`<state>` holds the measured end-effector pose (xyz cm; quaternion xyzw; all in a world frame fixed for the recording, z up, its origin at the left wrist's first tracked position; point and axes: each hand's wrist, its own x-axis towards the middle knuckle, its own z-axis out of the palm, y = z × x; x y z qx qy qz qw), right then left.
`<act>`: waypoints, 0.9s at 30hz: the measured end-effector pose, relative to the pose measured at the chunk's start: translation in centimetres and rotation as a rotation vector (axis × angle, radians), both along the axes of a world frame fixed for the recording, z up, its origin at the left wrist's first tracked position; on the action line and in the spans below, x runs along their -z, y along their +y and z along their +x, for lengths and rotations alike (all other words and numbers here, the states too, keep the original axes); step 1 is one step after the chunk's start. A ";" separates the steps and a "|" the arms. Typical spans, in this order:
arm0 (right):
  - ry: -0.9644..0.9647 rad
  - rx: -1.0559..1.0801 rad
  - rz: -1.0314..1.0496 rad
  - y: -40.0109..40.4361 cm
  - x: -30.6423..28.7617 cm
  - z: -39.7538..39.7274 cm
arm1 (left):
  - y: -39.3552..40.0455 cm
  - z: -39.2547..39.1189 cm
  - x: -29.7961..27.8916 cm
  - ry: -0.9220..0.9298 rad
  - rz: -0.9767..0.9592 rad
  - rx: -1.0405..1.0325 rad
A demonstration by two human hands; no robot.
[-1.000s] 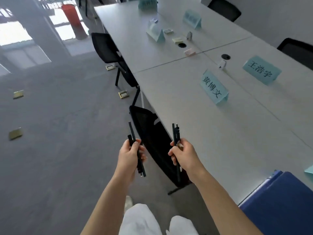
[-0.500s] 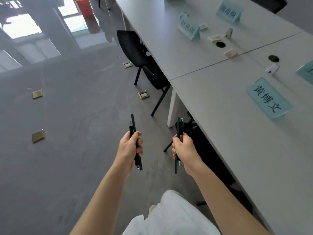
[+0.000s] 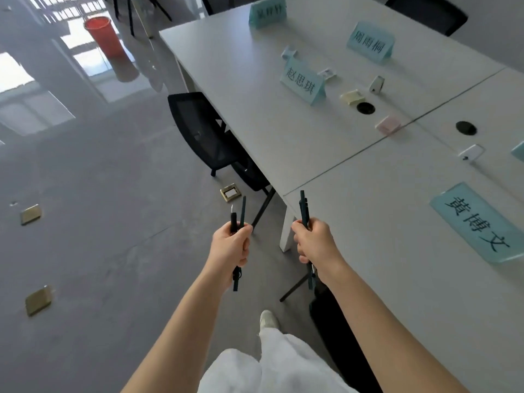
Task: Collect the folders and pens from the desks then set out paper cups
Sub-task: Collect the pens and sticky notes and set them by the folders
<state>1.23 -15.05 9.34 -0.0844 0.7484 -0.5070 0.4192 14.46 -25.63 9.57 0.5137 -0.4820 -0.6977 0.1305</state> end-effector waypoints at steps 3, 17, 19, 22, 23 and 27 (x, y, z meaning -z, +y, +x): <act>-0.032 0.058 0.006 -3.4 -0.1 -2.9 | -4.0 -3.2 0.0 -0.008 0.012 0.023; -0.079 0.453 0.087 -17.5 1.3 -12.9 | -23.0 -17.4 2.2 -0.074 0.016 0.343; -0.081 0.503 0.083 -19.2 1.3 -14.1 | -25.3 -19.4 2.3 -0.088 0.003 0.410; -0.089 0.584 0.075 -20.9 1.5 -16.0 | -27.9 -22.9 2.0 -0.096 0.020 0.495; -0.096 0.609 0.070 -21.3 1.5 -16.6 | -28.5 -24.0 1.9 -0.101 0.012 0.526; -0.096 0.675 0.072 -21.9 1.1 -19.7 | -29.9 -29.0 1.6 -0.108 -0.038 0.660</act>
